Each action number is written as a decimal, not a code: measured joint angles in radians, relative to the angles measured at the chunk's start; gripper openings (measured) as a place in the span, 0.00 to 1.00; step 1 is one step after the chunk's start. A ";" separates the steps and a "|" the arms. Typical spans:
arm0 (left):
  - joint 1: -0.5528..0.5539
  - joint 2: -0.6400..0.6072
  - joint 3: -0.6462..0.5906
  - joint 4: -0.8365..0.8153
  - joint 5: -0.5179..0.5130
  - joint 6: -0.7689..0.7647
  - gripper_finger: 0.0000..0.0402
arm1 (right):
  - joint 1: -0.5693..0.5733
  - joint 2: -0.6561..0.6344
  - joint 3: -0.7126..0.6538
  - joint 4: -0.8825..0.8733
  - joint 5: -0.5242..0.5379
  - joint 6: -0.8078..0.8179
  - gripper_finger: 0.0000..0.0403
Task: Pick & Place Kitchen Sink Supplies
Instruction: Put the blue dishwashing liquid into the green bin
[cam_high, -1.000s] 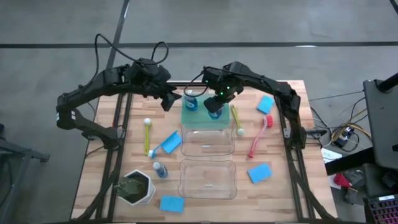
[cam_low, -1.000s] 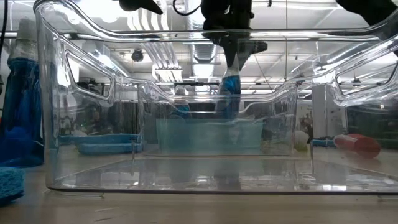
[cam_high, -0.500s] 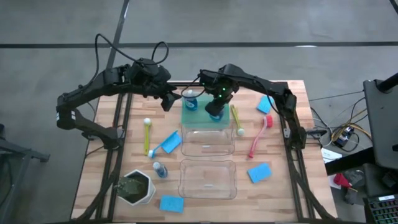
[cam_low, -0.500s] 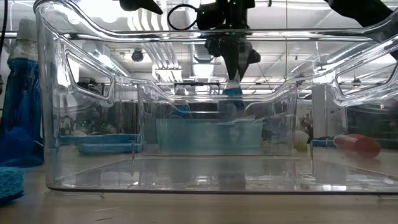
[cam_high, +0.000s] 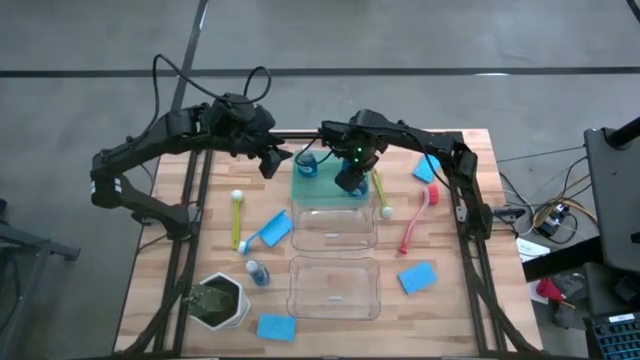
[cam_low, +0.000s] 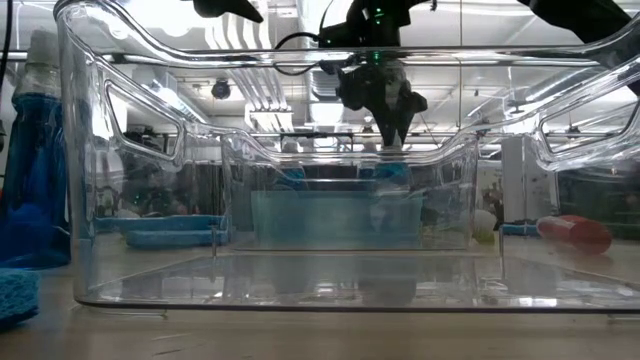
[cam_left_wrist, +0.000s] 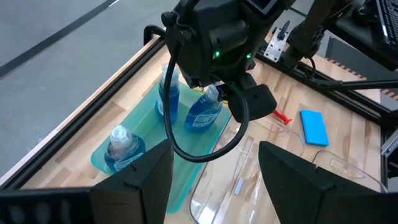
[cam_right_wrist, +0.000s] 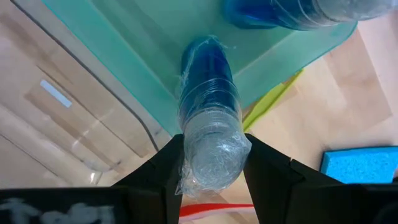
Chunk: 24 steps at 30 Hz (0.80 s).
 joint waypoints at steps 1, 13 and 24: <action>0.000 0.000 0.000 0.000 -0.001 0.000 0.57 | 0.000 0.000 0.000 0.001 0.000 0.000 0.34; 0.000 0.000 0.000 -0.001 -0.002 0.012 0.57 | 0.003 -0.008 -0.003 -0.002 -0.020 0.001 0.50; 0.000 0.000 0.000 -0.003 -0.002 0.026 0.57 | 0.010 -0.062 0.065 0.000 -0.060 0.060 0.63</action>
